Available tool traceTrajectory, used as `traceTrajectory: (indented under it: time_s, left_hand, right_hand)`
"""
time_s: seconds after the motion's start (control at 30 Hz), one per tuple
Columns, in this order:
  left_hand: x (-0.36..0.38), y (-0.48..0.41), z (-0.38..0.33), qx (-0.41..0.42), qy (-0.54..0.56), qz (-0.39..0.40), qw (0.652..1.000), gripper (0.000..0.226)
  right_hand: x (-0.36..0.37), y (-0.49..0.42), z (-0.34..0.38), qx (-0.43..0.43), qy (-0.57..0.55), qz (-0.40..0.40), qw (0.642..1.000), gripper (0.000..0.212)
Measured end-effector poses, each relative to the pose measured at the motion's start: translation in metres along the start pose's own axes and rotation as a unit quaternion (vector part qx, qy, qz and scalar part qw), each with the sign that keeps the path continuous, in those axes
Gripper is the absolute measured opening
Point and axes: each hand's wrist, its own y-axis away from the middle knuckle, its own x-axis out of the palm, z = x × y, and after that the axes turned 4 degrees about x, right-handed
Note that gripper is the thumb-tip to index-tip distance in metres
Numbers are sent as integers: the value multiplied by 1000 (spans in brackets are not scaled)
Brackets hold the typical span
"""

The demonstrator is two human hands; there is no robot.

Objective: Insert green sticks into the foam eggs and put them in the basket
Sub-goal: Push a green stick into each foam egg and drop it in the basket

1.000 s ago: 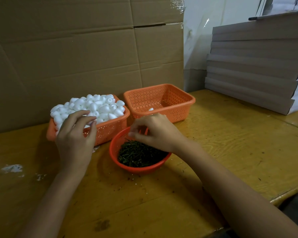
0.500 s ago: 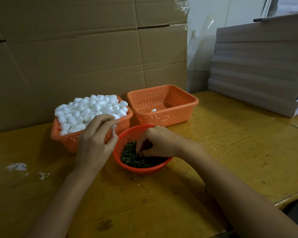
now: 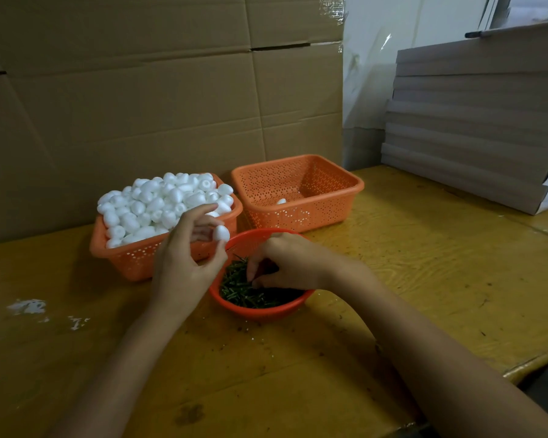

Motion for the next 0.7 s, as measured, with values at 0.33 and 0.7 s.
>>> traceTrajectory:
  time_s: [0.33,0.7]
  left_hand:
    - [0,-4,-5,-150,249,-28,956,20]
    - [-3,-5,-6,-201,310,-32,929,31]
  right_hand:
    - [-3,-3,0,36,-87,-98,991,10]
    - [-3,-2,-4,40,-179,-153,971,26]
